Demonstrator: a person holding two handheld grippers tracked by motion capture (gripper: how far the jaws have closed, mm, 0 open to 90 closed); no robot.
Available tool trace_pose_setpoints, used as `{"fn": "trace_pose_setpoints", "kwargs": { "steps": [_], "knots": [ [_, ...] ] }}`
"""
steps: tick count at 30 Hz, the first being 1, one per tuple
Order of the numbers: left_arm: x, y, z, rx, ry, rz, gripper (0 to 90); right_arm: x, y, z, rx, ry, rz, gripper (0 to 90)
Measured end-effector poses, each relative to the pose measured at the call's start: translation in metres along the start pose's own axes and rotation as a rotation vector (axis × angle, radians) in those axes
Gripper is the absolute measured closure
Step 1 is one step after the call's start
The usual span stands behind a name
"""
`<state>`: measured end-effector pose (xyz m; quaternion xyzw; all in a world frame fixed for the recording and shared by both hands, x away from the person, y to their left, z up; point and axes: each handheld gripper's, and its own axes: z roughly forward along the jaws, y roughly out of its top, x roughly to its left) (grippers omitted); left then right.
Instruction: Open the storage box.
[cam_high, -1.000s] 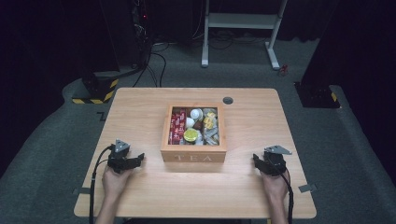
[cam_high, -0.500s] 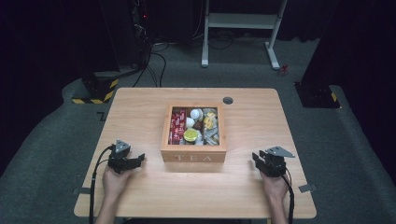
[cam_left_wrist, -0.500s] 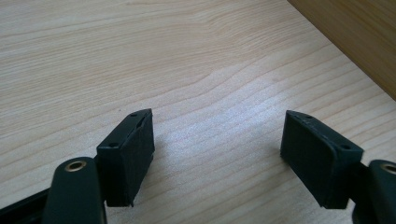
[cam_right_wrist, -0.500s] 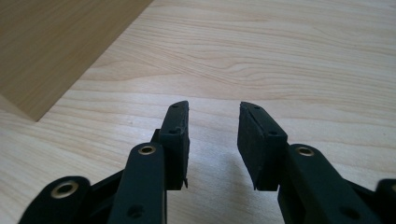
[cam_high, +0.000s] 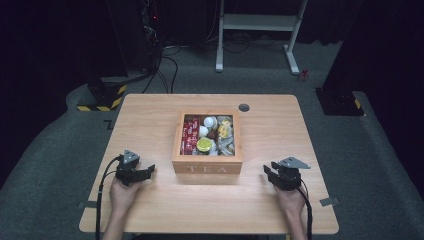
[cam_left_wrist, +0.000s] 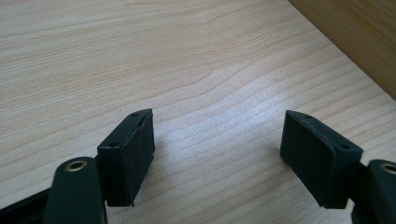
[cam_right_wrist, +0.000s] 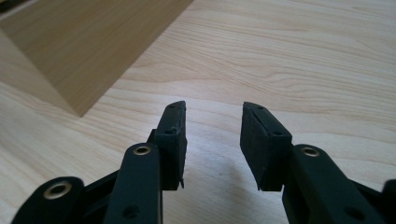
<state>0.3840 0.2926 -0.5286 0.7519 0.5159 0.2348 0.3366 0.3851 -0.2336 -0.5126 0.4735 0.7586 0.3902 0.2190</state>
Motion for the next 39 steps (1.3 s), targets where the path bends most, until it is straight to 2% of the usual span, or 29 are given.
{"fn": "trace_pose_setpoints", "kwargs": {
  "steps": [4,7,10,13,15,18,21,29,39],
  "knots": [
    [0.0,0.0,0.0,-0.001,-0.003,-0.003,27.1,0.008,0.001,-0.001,-0.001,0.011,-0.025,63.1],
    [0.0,0.0,0.0,0.0,-0.001,-0.001,27.3,0.013,0.003,0.0,-0.004,0.056,-0.035,66.8],
    [0.0,0.0,0.0,-0.001,-0.001,-0.002,27.3,0.016,0.003,0.0,-0.002,0.075,-0.043,69.6],
    [0.0,0.0,0.0,-0.001,0.0,-0.002,27.3,0.025,0.006,0.0,-0.005,0.115,-0.07,73.8],
    [0.0,0.0,0.0,-0.001,0.0,-0.002,27.3,0.027,0.007,-0.001,-0.008,0.122,-0.077,74.3],
    [0.0,0.0,0.0,-0.001,0.0,-0.002,27.3,0.04,0.01,0.0,-0.005,0.157,-0.101,76.7],
    [0.0,0.0,0.0,-0.001,0.0,-0.002,27.3,0.045,0.01,0.002,-0.004,0.172,-0.12,78.1],
    [0.0,0.0,0.0,0.0,0.003,0.001,27.3,0.059,0.014,0.004,-0.007,0.247,-0.132,86.0],
    [0.0,0.0,0.0,-0.001,0.003,-0.001,27.2,0.071,0.019,0.012,0.003,0.291,-0.146,88.7]
  ]
}}
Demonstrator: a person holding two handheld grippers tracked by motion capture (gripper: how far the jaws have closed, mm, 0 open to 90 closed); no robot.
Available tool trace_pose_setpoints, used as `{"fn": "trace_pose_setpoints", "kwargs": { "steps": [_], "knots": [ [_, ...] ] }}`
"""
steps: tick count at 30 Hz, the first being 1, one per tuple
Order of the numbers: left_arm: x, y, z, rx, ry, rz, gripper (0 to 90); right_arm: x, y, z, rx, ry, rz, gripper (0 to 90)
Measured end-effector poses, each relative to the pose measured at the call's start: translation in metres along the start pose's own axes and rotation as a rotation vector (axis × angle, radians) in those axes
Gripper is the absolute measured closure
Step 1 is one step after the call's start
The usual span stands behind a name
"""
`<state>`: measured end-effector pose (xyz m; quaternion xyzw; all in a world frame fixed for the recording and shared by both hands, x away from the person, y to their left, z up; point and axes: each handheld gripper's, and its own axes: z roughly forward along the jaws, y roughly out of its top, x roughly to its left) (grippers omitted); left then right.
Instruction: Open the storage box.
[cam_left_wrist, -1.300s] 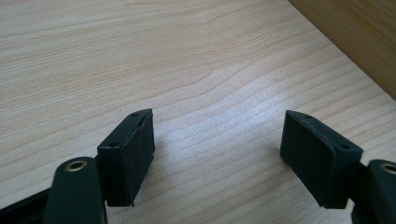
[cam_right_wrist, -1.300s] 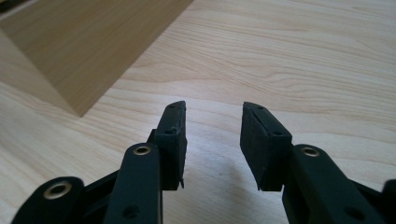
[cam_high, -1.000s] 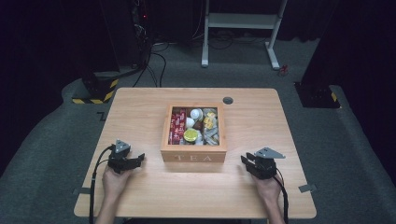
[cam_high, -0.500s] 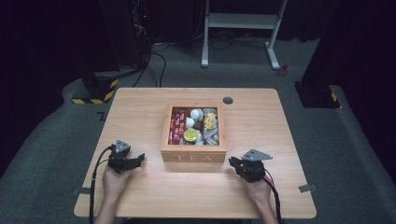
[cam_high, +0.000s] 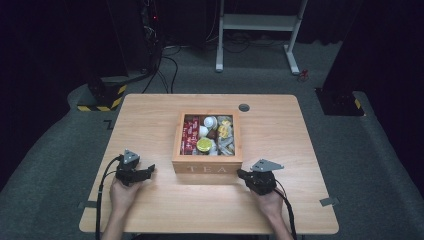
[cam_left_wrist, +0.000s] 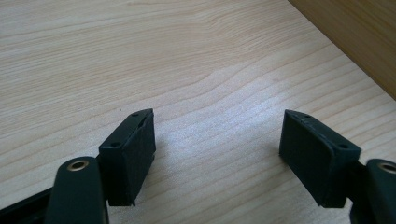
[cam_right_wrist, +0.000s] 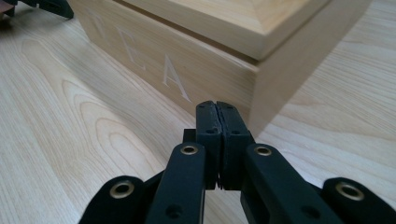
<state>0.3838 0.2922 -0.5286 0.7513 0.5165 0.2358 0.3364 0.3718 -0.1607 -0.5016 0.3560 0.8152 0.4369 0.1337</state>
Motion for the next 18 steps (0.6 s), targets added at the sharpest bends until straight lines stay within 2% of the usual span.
{"fn": "trace_pose_setpoints", "kwargs": {
  "steps": [18],
  "knots": [
    [0.0,0.0,0.0,0.001,0.0,0.001,27.2,0.009,0.016,0.015,-0.015,0.031,-0.006,90.0]
  ]
}}
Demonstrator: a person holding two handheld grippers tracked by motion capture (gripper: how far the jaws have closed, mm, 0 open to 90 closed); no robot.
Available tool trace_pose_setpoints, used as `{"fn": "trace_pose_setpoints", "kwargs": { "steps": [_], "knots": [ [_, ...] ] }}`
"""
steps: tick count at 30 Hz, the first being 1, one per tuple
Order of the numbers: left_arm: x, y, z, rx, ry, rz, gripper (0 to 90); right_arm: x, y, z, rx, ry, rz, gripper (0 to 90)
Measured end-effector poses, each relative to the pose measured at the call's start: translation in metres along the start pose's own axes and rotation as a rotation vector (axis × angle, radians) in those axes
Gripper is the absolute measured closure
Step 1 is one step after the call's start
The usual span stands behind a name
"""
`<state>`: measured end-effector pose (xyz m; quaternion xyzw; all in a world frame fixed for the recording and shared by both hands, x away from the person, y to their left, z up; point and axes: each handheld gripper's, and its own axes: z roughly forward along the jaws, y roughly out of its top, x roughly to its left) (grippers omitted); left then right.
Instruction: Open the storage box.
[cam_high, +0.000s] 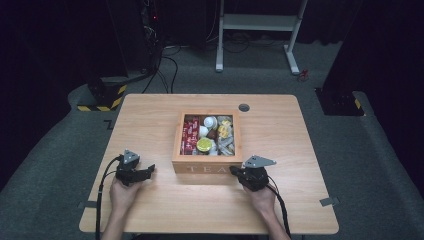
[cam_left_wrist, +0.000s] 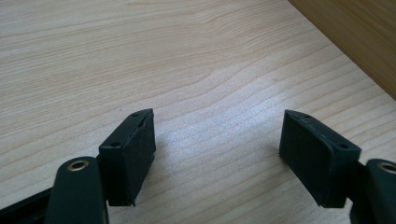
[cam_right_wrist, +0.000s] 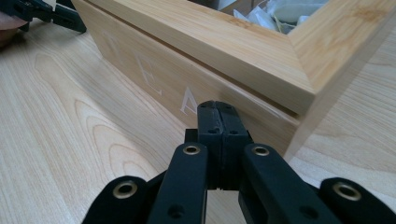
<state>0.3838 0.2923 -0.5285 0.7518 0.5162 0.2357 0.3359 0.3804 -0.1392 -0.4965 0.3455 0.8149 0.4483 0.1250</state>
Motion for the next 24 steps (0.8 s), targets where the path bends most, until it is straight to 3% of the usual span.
{"fn": "trace_pose_setpoints", "kwargs": {
  "steps": [16,24],
  "knots": [
    [0.0,0.0,0.0,0.0,0.0,0.0,27.2,0.0038,0.0053,-0.0024,-0.051,0.014,0.017,90.0],
    [0.0,0.0,0.0,0.0,0.0,0.0,27.3,0.0042,0.0079,-0.0028,-0.065,-0.003,0.026,90.0]
  ]
}}
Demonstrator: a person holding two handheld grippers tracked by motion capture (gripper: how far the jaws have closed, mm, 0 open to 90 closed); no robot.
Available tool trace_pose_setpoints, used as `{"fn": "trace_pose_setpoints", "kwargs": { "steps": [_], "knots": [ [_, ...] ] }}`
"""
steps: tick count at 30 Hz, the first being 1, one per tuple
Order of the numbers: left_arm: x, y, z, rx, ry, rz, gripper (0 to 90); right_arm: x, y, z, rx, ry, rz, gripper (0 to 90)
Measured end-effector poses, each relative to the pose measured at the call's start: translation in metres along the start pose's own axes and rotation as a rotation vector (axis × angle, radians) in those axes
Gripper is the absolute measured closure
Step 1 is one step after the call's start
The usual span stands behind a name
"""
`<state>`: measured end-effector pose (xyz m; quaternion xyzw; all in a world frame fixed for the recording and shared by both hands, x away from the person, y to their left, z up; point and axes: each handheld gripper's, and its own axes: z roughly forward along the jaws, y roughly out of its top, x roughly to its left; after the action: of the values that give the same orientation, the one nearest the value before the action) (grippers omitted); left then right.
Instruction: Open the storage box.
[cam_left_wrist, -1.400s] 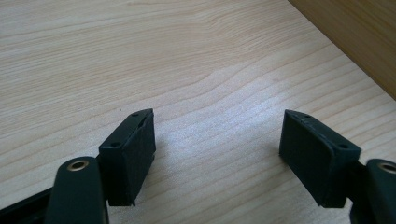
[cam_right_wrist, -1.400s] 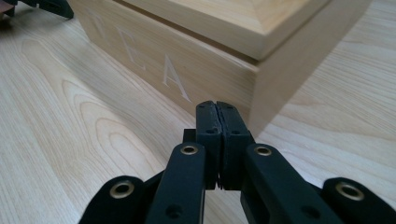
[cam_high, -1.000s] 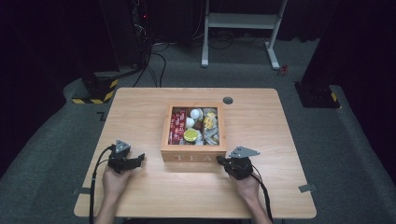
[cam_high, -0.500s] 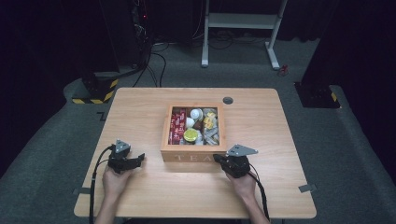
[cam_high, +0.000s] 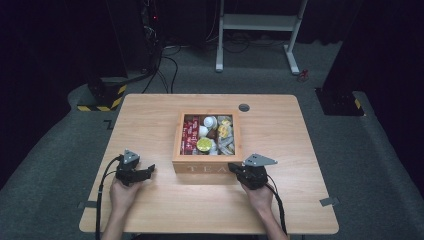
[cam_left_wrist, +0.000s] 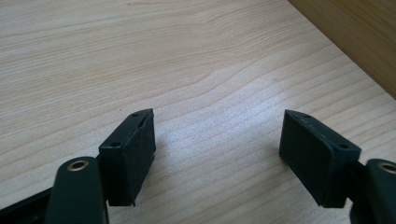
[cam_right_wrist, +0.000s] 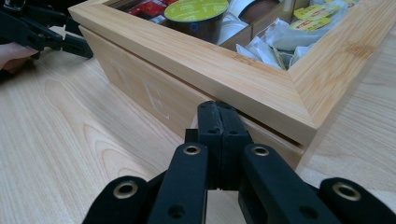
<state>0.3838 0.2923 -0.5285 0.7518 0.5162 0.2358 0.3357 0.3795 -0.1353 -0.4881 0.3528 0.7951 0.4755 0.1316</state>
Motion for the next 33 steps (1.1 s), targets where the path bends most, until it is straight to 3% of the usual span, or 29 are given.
{"fn": "trace_pose_setpoints", "kwargs": {
  "steps": [33],
  "knots": [
    [-0.001,0.0,0.0,0.001,-0.004,0.001,27.3,0.005,0.015,-0.004,-0.087,-0.094,-0.055,90.0]
  ]
}}
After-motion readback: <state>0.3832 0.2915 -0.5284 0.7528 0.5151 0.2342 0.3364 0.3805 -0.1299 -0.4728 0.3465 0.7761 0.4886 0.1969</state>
